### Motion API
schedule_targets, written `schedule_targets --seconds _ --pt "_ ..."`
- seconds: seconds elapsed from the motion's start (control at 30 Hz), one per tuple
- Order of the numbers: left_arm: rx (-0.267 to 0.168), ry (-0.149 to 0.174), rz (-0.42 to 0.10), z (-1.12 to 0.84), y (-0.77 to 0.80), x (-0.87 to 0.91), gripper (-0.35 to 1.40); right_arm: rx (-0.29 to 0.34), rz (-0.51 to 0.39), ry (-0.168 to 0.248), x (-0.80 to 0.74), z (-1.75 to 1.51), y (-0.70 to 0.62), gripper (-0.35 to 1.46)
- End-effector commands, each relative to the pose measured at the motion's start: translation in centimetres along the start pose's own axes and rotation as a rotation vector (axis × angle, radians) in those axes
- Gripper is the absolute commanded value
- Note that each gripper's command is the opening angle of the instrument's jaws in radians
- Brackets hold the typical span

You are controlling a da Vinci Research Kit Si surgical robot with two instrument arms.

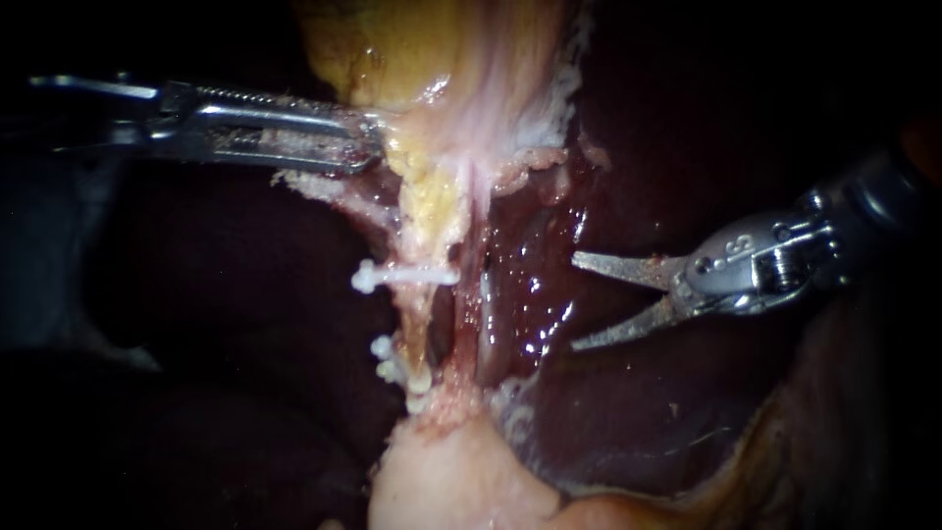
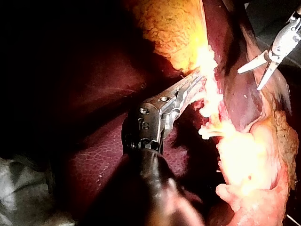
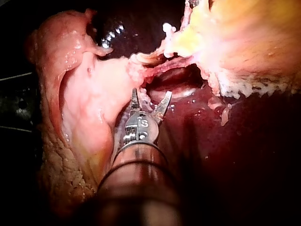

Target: Go to the cutting position left tube

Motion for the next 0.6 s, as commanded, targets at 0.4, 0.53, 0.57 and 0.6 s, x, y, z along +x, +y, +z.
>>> schedule_targets --seconds 0.4,0.53,0.57,0.6 --pt "-0.002 0.011 -0.023 -0.56 0.17 0.34 -0.35 0.001 0.000 0.000 0.02 -0.01 -0.01 1.45" --pt "0.002 0.016 -0.024 -0.62 0.15 0.36 -0.35 0.023 0.003 0.022 0.07 0.00 -0.05 1.45" --pt "0.002 0.016 -0.024 -0.62 0.15 0.35 -0.35 0.033 0.003 0.031 0.09 0.00 -0.07 1.45" --pt "0.002 0.016 -0.024 -0.62 0.15 0.35 -0.35 0.042 0.004 0.046 0.12 0.01 -0.09 1.45"
